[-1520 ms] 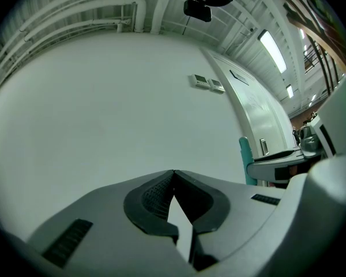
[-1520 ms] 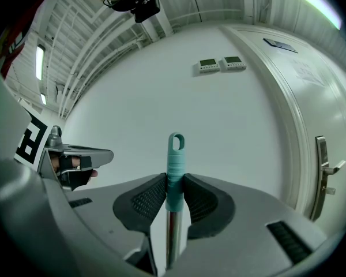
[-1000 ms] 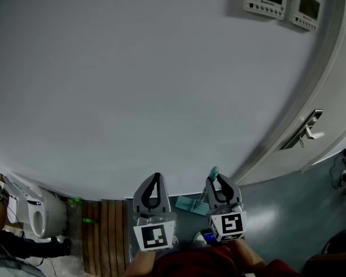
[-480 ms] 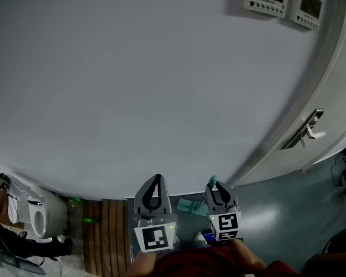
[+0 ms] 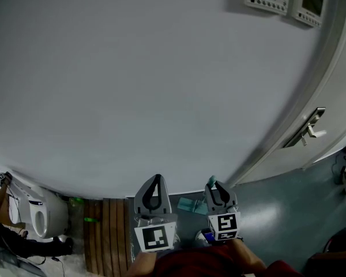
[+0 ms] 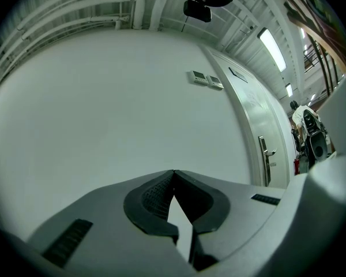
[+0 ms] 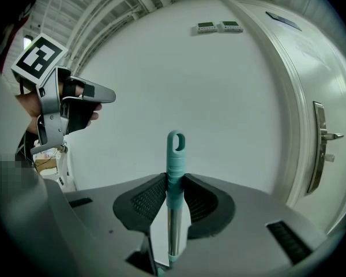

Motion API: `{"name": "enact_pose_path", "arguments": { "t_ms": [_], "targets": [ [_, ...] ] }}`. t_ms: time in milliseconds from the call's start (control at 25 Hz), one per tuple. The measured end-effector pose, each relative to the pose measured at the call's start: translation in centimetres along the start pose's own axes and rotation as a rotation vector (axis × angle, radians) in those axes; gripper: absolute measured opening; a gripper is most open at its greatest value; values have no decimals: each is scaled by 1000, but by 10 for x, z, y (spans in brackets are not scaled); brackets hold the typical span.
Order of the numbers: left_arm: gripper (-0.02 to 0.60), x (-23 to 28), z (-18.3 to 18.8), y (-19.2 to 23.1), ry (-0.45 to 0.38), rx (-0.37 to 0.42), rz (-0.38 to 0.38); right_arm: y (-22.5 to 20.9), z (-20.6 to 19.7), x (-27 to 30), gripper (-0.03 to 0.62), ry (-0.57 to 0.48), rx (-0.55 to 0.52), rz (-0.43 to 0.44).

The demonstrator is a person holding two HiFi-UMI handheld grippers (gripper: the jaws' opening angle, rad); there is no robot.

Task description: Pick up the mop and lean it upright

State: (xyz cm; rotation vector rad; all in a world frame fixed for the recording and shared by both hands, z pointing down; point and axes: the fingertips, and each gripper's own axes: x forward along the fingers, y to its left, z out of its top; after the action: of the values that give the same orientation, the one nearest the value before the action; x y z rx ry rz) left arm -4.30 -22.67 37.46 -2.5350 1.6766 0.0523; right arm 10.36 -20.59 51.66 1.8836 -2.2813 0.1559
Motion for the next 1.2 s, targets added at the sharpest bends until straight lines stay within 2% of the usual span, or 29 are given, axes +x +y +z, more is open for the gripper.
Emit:
{"name": "enact_pose_path", "arguments": {
  "t_ms": [1200],
  "targets": [
    [14,-9,9,3,-22,-7,5,-14,7,63,107,-9,8,-43]
  ]
}}
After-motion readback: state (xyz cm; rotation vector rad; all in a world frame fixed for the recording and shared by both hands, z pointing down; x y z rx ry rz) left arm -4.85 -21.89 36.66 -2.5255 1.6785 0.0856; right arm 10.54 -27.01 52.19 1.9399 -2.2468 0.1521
